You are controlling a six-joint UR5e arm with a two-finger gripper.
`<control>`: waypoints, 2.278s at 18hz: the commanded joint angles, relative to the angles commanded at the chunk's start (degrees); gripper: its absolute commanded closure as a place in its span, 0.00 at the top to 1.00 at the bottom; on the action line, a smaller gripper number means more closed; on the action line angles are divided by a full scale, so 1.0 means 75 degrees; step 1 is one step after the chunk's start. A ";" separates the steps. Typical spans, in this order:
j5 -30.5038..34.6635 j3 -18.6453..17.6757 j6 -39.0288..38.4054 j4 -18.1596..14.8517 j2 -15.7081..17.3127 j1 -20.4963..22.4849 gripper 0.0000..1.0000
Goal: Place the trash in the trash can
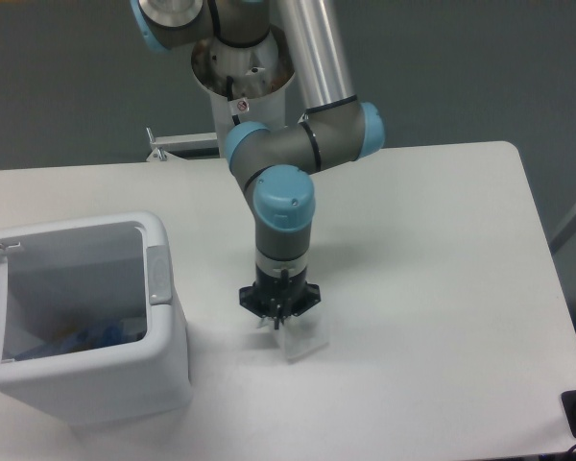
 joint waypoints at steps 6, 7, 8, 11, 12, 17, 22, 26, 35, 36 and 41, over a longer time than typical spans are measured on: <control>-0.0457 0.2448 -0.2046 0.0000 -0.0046 0.0247 0.00; -0.0550 0.2637 -0.2318 0.0012 -0.0011 0.0247 0.00; -0.0656 0.2708 -0.2576 0.0012 0.0059 0.0224 0.00; -0.1309 0.2697 -0.3395 0.0000 0.0830 0.0165 0.00; -0.1649 0.2697 -0.3689 0.0000 0.0995 0.0142 0.00; -0.2063 0.2650 -0.4137 0.0012 0.1594 -0.0700 0.00; -0.2028 0.2382 -0.4067 0.0012 0.1700 -0.1685 0.00; -0.2028 0.2019 -0.3869 0.0059 0.1419 -0.2166 0.00; -0.2016 0.1397 -0.3657 0.0035 0.1699 -0.2437 0.77; -0.2016 0.1304 -0.3599 0.0012 0.1816 -0.2437 1.00; -0.1993 0.0928 -0.3563 -0.0012 0.2531 -0.2344 1.00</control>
